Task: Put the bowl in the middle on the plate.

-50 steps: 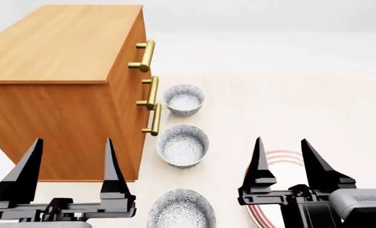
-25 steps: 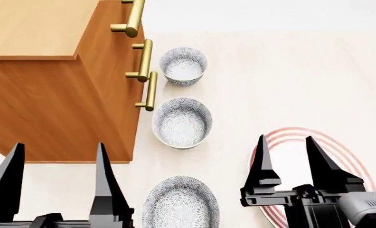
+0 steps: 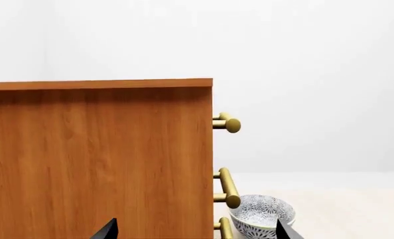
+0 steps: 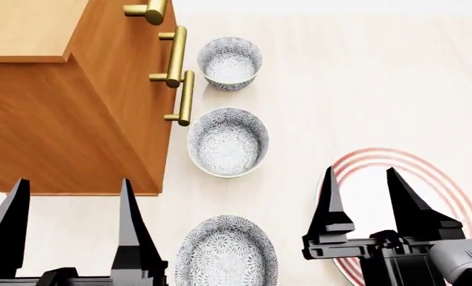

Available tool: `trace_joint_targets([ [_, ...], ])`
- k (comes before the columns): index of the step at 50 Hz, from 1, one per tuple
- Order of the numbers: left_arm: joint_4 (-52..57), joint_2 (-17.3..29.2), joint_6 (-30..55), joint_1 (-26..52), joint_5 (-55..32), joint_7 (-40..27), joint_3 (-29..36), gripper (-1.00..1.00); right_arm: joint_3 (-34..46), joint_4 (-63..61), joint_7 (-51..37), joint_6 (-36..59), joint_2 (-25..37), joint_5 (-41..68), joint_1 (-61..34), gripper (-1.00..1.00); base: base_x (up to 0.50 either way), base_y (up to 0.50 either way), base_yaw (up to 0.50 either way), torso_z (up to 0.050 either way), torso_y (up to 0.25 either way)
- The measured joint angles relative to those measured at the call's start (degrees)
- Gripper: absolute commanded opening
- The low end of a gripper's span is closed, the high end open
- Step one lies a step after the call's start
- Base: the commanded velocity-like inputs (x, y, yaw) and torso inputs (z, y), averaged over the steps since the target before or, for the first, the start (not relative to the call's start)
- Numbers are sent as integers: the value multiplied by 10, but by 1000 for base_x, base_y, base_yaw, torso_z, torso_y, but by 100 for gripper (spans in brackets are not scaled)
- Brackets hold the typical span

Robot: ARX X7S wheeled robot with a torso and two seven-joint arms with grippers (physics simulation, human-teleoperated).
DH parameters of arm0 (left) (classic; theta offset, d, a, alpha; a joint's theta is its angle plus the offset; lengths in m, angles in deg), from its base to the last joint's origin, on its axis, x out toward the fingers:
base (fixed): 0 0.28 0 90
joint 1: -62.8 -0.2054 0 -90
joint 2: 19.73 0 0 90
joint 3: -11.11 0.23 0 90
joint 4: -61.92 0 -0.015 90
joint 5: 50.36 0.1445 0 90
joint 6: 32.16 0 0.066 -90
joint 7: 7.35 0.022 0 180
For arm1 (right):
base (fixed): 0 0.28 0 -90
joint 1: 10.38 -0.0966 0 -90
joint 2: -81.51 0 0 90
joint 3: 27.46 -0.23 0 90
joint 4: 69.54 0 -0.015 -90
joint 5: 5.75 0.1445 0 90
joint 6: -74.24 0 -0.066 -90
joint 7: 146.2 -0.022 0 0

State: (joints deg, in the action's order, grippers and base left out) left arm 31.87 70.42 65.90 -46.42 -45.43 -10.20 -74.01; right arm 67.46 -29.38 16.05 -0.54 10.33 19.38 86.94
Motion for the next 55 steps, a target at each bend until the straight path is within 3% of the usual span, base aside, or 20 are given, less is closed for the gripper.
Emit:
trace_joint_targets([
  [6,0,0,2,2,-2,0,-4,100,-20,-43,-67,97,45,95,-70,100,0,0,0,0,0],
  [19,0,-1,16,11,-1,0,-6,100,-10,-4,-271,277,149,468,-325,100,0,0,0,0,0],
  [35,0,-1,39,24,1,-1,-9,100,82,133,-396,379,156,715,-553,100,0,0,0,0,0],
  [55,0,-1,56,28,7,-1,-6,100,204,280,-511,428,131,927,-733,100,0,0,0,0,0],
])
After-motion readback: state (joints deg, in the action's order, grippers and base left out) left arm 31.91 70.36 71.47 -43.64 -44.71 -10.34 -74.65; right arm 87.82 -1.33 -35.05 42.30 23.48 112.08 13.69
